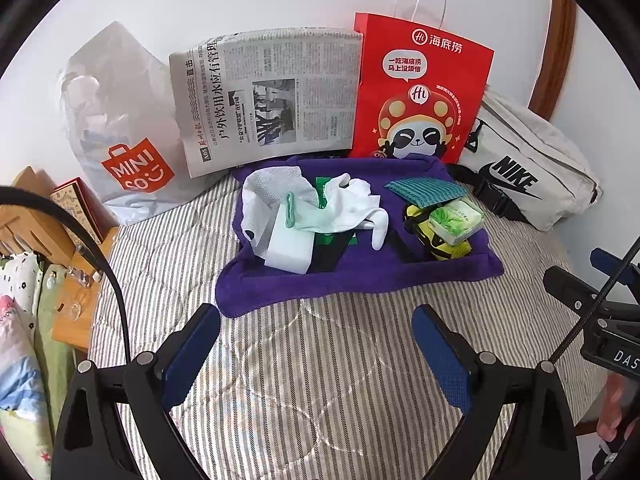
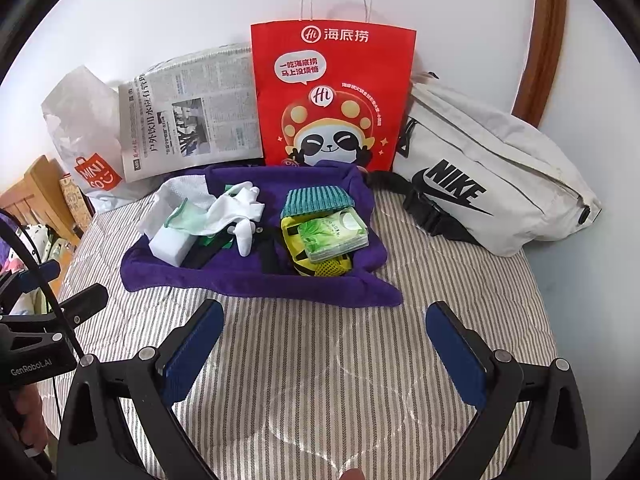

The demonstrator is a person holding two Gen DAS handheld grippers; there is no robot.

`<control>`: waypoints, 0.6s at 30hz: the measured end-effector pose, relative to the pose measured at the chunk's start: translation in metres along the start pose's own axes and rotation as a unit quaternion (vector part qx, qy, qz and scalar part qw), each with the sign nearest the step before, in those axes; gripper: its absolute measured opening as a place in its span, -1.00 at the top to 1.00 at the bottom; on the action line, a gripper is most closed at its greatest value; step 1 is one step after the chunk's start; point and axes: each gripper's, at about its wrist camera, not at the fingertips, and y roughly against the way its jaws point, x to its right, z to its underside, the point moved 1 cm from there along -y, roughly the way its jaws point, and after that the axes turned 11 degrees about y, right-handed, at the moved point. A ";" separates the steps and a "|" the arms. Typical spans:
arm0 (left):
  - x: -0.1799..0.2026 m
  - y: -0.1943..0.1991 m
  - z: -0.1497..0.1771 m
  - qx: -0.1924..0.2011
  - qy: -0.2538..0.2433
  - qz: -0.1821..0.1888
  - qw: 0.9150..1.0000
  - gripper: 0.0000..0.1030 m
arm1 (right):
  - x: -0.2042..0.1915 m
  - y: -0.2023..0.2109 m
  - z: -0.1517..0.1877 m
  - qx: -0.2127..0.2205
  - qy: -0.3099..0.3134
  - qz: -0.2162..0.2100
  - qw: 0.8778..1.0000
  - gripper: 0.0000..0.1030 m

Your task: Organize soft objects

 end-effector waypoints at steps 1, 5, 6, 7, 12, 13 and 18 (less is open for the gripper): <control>0.000 0.000 0.000 0.000 0.000 0.000 1.000 -0.88 | 0.000 0.000 0.000 0.000 0.000 0.000 1.000 -0.94; -0.001 0.000 0.000 0.000 0.000 -0.001 1.000 -0.88 | 0.000 0.000 0.000 -0.001 0.000 -0.001 1.000 -0.94; -0.001 0.000 0.000 0.000 0.001 -0.001 1.000 -0.88 | -0.001 0.000 0.000 -0.001 0.000 -0.001 1.000 -0.94; -0.001 0.000 0.000 0.000 0.000 -0.001 1.000 -0.88 | 0.000 0.000 0.000 0.000 0.001 -0.001 1.000 -0.94; -0.002 -0.001 0.000 -0.001 0.001 -0.001 1.000 -0.88 | -0.001 0.000 -0.001 -0.001 0.002 -0.001 1.000 -0.95; -0.001 -0.001 -0.001 -0.001 0.001 -0.001 1.000 -0.88 | -0.001 0.000 -0.001 -0.001 0.001 0.000 1.000 -0.95; -0.001 -0.001 -0.001 -0.002 0.001 -0.002 1.000 -0.88 | -0.002 0.001 0.000 -0.001 0.002 -0.001 1.000 -0.96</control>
